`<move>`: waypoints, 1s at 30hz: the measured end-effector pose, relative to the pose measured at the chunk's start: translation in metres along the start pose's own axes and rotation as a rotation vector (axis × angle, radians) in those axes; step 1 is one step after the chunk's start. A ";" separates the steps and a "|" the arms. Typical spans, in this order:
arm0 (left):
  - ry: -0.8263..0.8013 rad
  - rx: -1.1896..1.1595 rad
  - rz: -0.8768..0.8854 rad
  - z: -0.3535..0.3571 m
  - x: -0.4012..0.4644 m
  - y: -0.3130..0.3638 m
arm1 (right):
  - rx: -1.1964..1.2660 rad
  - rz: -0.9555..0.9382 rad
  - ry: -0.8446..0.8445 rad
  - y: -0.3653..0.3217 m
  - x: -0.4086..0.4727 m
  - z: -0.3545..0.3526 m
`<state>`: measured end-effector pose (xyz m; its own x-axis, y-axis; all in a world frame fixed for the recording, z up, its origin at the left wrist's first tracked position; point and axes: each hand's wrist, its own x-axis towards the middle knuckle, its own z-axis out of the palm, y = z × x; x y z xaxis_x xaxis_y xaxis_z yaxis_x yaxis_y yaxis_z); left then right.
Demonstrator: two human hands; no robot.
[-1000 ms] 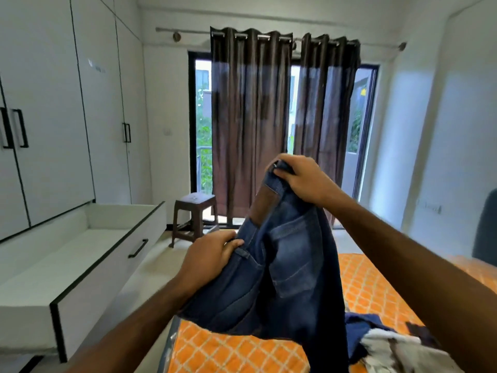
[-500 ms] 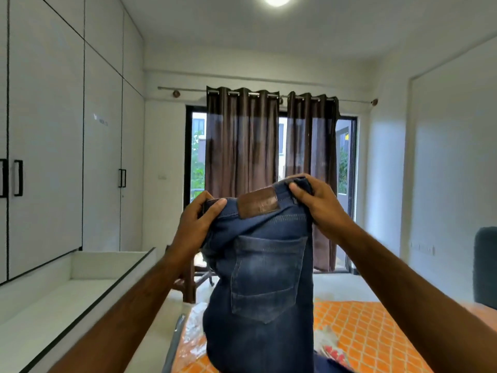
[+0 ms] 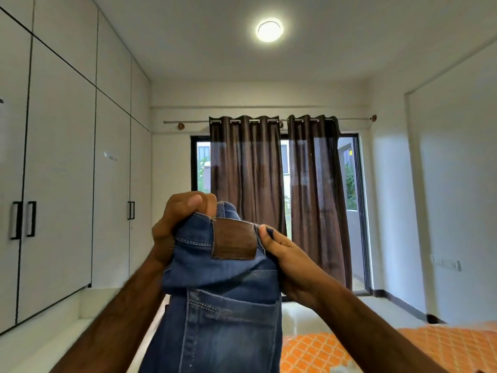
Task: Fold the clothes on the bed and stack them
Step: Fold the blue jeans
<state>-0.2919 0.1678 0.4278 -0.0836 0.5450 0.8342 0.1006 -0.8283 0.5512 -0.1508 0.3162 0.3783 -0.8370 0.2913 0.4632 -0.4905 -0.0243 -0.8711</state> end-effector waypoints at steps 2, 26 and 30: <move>-0.051 -0.057 -0.014 -0.006 -0.002 -0.001 | 0.021 0.089 -0.072 0.008 -0.005 -0.001; -0.097 0.868 0.220 -0.016 -0.045 0.016 | 0.120 -0.138 0.016 0.048 -0.022 -0.017; -0.084 0.713 0.180 -0.014 -0.051 0.004 | 0.129 -0.042 0.036 0.058 -0.020 -0.008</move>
<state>-0.3015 0.1346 0.3877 0.0687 0.4403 0.8952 0.7275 -0.6362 0.2570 -0.1603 0.3170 0.3170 -0.8073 0.3282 0.4905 -0.5538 -0.1340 -0.8218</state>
